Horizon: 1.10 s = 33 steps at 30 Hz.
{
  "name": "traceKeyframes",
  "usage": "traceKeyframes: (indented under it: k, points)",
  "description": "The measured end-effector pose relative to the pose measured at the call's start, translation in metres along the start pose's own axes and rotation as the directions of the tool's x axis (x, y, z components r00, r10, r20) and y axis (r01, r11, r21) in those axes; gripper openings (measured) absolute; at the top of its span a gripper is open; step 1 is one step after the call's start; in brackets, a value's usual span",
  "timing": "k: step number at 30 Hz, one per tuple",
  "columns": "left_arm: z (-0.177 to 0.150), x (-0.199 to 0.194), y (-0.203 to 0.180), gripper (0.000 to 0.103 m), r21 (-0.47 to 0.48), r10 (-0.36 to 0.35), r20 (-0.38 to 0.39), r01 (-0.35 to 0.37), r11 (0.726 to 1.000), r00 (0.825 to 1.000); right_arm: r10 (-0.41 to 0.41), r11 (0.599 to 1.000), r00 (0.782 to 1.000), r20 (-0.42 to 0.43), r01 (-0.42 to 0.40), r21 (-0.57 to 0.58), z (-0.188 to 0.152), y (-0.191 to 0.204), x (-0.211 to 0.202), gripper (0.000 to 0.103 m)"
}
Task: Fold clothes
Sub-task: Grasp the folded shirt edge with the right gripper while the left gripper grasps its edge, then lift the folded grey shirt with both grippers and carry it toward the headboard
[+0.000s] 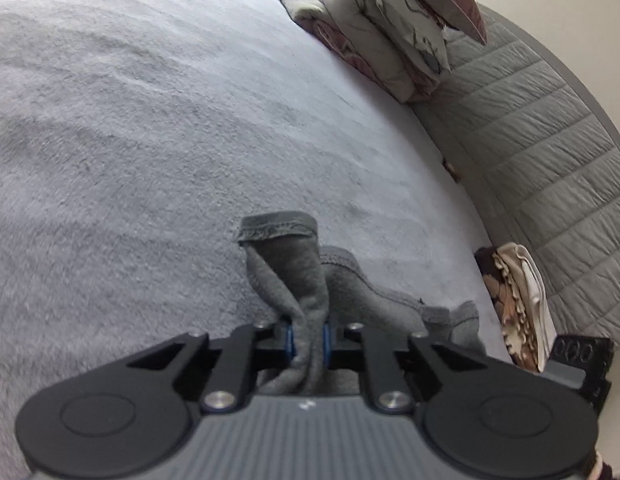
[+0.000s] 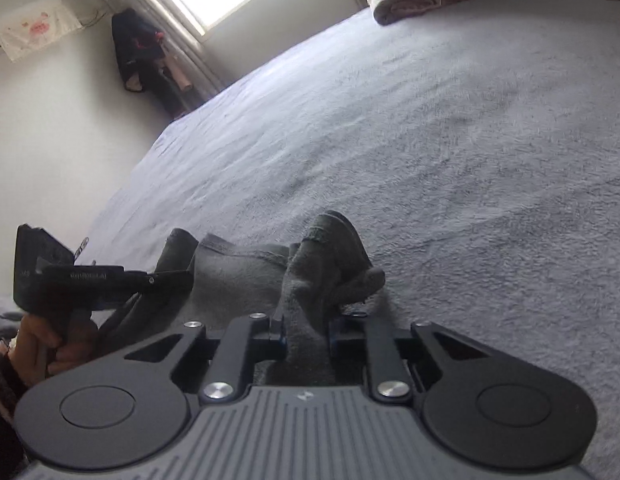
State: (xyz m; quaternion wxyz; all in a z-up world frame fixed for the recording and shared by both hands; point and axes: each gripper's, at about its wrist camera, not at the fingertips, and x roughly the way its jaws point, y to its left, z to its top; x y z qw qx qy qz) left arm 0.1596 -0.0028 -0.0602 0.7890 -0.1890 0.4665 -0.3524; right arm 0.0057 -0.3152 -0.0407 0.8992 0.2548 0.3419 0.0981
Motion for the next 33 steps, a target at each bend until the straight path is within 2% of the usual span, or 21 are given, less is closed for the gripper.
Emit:
traceKeyframes:
  k: [4,7,12,18,23,28,33]
  points:
    - [0.001,-0.011,-0.025,0.011,0.061,0.048,0.05,-0.051,0.997,0.998,-0.027,0.999,0.996,0.086,0.03,-0.042,0.002,0.016,-0.023,0.016]
    - [0.007,-0.023,-0.044,0.011,0.084,0.05,0.105,-0.059,0.995,0.993,-0.037,0.995,0.987,0.153,0.051,-0.086,0.002,0.023,-0.048,0.016]
    - [0.019,-0.031,-0.078,0.011,0.123,0.037,0.168,-0.058,0.991,0.985,-0.074,0.989,0.96,0.269,0.106,-0.104,0.005,0.036,-0.085,0.016]
    - [0.034,-0.039,-0.119,0.011,0.169,0.017,0.239,-0.059,0.984,0.971,-0.142,0.97,0.907,0.397,0.208,-0.128,0.008,0.042,-0.127,0.016]
    - [0.039,-0.017,-0.156,0.011,0.194,-0.015,0.272,-0.04,0.98,0.962,-0.204,0.951,0.863,0.462,0.288,-0.117,0.01,0.03,-0.156,0.016]
    - [0.045,0.016,-0.202,0.01,0.231,-0.071,0.28,0.005,0.973,0.957,-0.274,0.924,0.804,0.528,0.373,-0.088,0.018,0.014,-0.183,0.016]
    - [0.051,0.052,-0.254,0.01,0.29,-0.134,0.266,0.053,0.956,0.955,-0.345,0.887,0.731,0.589,0.459,-0.051,0.024,0.0,-0.216,0.016]
